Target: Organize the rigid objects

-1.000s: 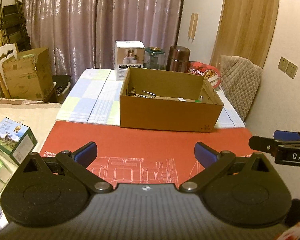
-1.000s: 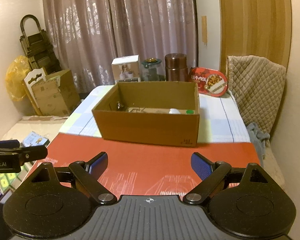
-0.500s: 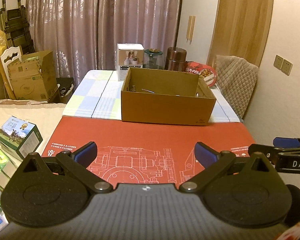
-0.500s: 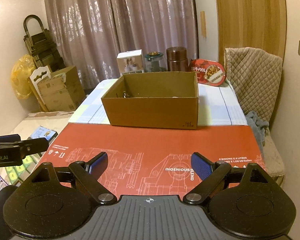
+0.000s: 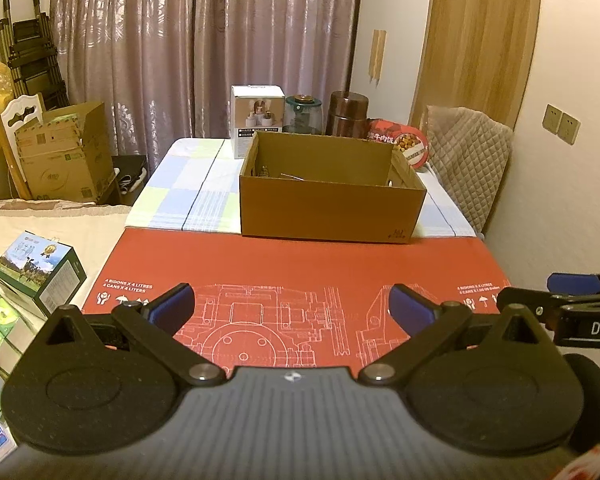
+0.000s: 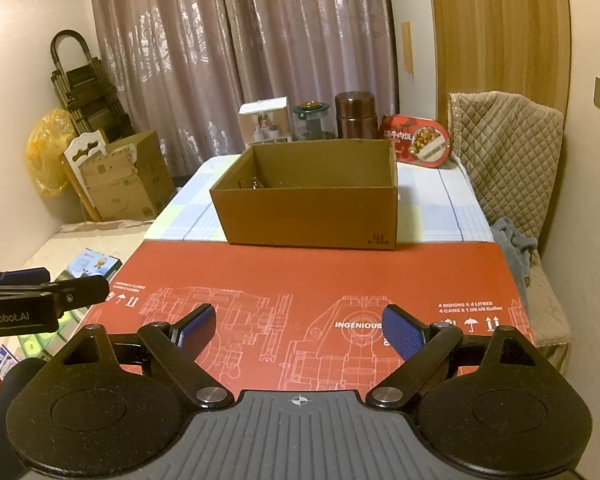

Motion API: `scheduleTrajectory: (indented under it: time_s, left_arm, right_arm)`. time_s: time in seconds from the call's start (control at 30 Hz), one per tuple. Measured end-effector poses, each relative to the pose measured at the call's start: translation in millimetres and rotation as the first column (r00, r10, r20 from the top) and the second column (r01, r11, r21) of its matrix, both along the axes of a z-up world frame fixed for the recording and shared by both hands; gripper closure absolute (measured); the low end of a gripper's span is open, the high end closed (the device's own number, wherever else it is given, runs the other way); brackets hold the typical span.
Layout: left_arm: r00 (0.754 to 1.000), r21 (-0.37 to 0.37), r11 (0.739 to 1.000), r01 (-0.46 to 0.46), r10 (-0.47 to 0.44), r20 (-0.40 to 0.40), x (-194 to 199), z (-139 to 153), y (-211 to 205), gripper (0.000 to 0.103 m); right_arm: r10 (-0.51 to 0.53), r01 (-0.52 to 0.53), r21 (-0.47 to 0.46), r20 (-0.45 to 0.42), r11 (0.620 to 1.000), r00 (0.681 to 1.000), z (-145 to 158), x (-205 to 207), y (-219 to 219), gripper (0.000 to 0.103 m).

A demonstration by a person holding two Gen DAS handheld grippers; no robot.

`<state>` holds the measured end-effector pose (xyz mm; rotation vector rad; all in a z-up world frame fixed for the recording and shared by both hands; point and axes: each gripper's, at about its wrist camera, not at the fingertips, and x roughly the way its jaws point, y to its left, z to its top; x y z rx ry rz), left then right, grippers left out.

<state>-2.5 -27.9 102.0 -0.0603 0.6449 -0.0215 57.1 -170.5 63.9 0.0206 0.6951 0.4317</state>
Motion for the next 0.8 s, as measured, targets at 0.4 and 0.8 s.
scheduleTrajectory:
  time_s: [0.4,0.8]
  left_arm:
    - [1.0,0.007,1.0,0.017,-0.017,0.003,-6.1,-2.1,-5.9,0.001]
    - [1.0,0.011,1.0,0.012,-0.012,0.0,-8.7,-5.5,-7.3,0.001]
  right_arm:
    - [0.0,0.0,-0.003,-0.001,1.0,1.0,0.4,-10.3,1.7,0.016]
    - [-0.007,0.007,0.0,0.001,1.0,1.0,0.8,-10.7,-0.6,0.016]
